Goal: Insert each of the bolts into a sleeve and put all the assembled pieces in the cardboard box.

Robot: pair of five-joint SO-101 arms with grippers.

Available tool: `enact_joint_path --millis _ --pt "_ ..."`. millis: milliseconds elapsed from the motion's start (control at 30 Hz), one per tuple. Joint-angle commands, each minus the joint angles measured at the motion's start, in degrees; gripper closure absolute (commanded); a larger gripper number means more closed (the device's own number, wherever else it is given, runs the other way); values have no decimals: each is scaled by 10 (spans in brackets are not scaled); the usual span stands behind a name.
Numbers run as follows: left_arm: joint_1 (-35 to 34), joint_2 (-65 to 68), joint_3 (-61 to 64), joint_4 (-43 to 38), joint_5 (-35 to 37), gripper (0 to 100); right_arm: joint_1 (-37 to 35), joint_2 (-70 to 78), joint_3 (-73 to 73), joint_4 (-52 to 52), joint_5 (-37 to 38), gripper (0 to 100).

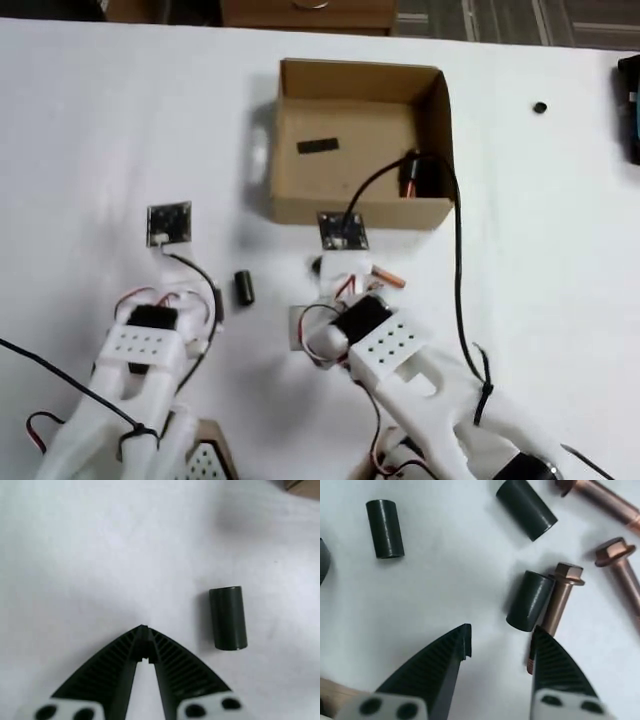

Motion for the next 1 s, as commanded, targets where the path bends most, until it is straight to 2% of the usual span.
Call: enact_joint_path --millis 0,200,500,800,967 --pt "-1 -11 -1 -4 -1 980 7 -6 3 -7 0 812" --pt "-1 -11 -1 -4 -1 980 7 -6 52 -84 0 812" --pt "0 -11 -1 -4 1 980 50 -6 91 -153 0 812" --pt "0 -11 -1 -4 1 980 51 -4 124 -162 0 812" --pt "0 -11 -1 -4 1 980 53 60 123 -209 0 844"
